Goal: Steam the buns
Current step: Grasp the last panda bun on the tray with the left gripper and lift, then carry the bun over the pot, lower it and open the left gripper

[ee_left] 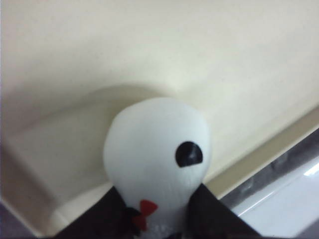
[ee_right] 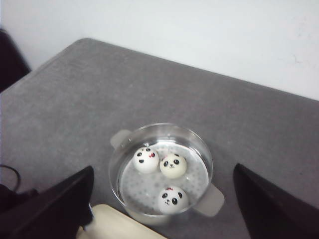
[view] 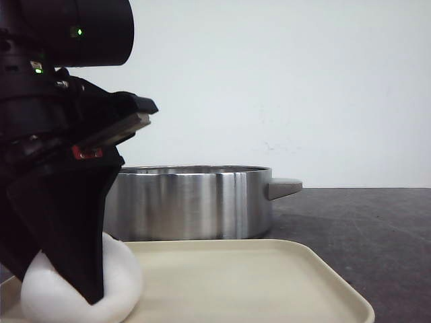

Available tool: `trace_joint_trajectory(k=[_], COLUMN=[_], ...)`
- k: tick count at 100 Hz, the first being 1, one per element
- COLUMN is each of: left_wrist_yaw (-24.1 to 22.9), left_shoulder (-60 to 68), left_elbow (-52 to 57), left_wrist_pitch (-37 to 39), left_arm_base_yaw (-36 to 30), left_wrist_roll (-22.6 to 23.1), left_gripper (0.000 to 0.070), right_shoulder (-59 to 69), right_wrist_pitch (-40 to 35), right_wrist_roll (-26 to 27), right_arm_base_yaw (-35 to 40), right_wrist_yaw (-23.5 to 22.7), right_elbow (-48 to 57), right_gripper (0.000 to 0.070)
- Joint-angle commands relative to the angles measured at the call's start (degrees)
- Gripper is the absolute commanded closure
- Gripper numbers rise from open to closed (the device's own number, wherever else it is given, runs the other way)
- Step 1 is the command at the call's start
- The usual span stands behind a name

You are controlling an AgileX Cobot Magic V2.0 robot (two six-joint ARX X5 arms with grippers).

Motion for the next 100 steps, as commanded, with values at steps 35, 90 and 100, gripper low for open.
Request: trace_joint_trajectory(k=[35,90,100], left_wrist_yaw=[-9.9,-8.7,-8.7], left_shoulder=[-11.5,21.7,25.0], left_elbow=[23.1,39.4,39.5], left_wrist_pitch=[2.5,-4.3,-4.3], left_arm_base_yaw=[1.5,13.2,13.6], left_wrist_roll=[6.3,12.2,12.2], left_gripper=[0.0698,0.0698,0.0698], right_shoulder=[0.5,0.5,0.5], right_wrist_pitch=[-0.6,-1.4,-2.3], right_wrist_roll=[0.0,-0.3,-0.2], right_arm_base_yaw=[1.0,1.0,1.1], right_wrist_yaw=[1.4,1.3,1.3], right_elbow=[1.0,1.0,1.0], right_gripper=[0.0140,0.0140,0.0140])
